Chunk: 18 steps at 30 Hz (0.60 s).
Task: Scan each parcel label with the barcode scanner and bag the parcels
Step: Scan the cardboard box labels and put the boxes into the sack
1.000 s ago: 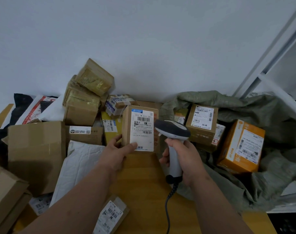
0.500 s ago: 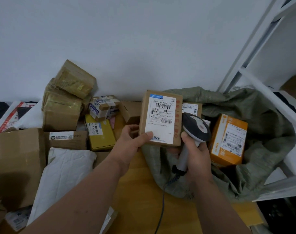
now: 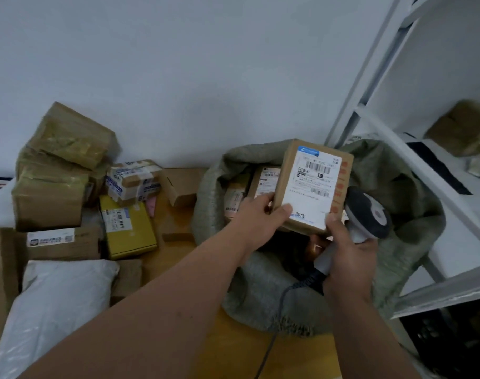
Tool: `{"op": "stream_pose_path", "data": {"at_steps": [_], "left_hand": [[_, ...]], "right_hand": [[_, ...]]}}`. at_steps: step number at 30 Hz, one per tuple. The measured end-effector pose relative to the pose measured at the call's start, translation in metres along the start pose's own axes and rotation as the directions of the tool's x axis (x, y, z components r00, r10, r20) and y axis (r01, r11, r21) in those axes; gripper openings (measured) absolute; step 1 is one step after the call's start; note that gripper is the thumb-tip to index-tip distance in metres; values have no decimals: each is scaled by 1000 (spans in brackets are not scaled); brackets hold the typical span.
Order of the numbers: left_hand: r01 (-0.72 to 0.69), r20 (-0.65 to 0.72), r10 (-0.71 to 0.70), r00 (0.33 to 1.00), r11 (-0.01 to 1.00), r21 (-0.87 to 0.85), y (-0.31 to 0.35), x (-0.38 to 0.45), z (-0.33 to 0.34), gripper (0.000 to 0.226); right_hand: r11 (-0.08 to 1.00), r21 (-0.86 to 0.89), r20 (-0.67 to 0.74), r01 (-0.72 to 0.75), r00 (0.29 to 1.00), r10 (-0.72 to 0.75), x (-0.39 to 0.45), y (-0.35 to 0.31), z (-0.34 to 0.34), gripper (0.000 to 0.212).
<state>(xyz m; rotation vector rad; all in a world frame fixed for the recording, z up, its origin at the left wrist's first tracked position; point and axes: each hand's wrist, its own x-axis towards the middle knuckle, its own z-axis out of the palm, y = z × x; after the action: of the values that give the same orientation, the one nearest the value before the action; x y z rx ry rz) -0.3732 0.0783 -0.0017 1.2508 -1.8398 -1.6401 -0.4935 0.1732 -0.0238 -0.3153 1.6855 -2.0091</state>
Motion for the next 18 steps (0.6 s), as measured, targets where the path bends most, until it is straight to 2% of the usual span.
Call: {"op": "stream_pose_path", "data": {"at_steps": [5,9,15,18], "left_hand": [[31,21,-31,999,999,-16,19,24,30,52],[42,41,-42,998,999,-4,21,33,37,52],[81,71,-77,995,996,-44,13,36,33,56],[85,84,-82,993,996,-30,11,38,32,57]], "right_hand": [[999,-29,-114,27,993,-30,32,-2,-10,44],[997,-41,-114,-66,992,61,55,-1,-8,57],[991,-61,-167,-116,980,104,68,6,-8,52],[993,-90,-212,-80,975,59,68,8,-4,57]]}}
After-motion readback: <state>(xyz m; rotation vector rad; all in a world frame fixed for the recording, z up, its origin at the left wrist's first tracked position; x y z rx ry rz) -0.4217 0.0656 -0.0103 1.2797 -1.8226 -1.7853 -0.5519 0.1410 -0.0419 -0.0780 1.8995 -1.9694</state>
